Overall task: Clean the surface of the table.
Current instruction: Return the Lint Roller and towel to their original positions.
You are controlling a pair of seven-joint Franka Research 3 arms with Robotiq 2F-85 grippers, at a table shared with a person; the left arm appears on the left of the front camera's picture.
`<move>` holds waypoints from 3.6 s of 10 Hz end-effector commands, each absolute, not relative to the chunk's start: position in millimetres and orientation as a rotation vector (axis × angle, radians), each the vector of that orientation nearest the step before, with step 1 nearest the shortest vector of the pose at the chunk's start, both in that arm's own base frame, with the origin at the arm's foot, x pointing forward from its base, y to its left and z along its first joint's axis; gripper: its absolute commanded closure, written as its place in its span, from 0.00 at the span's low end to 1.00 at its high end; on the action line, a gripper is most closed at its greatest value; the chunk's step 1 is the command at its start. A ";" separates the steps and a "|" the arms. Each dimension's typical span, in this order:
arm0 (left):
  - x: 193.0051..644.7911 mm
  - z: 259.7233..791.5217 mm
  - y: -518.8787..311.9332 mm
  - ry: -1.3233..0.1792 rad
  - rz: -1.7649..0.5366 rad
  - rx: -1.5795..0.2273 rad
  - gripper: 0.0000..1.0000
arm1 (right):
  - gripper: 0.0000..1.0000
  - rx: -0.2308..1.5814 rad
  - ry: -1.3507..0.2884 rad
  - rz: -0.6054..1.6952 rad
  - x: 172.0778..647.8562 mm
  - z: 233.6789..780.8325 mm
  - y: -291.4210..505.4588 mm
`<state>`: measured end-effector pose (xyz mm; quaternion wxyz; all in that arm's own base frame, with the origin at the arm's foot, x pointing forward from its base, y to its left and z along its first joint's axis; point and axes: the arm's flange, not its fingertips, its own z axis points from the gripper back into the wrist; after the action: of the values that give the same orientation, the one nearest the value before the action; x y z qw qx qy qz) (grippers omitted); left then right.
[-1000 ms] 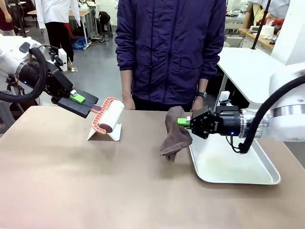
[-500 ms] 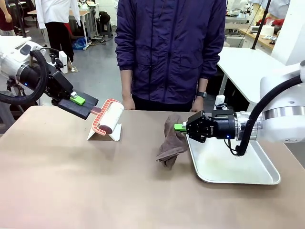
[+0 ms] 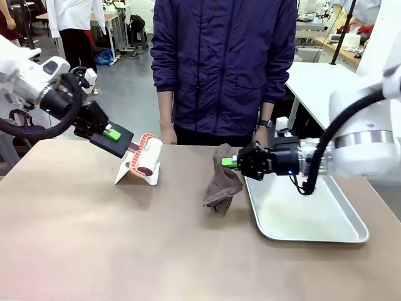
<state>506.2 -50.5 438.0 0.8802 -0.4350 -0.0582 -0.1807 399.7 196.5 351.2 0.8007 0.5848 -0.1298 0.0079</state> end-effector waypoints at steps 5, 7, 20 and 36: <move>518.7 439.8 -98.8 -0.120 -0.153 -0.659 0.78 | 0.94 1.166 -0.266 0.024 454.0 328.7 233.1; 529.3 443.2 -111.9 -0.074 -0.155 -0.591 0.78 | 0.94 1.116 -0.270 0.020 465.0 315.6 233.1; 565.7 426.7 -153.7 -0.048 -0.062 -0.420 0.78 | 0.94 0.752 -0.239 0.346 485.5 311.9 242.4; 570.9 447.5 -115.0 -0.115 0.022 -0.438 0.00 | 0.00 0.763 -0.206 0.293 493.9 298.9 233.3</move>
<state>574.4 -117.8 444.6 0.9756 -0.2137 -0.0495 -0.0039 485.1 230.4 295.6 0.9097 0.3743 -0.1013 0.1483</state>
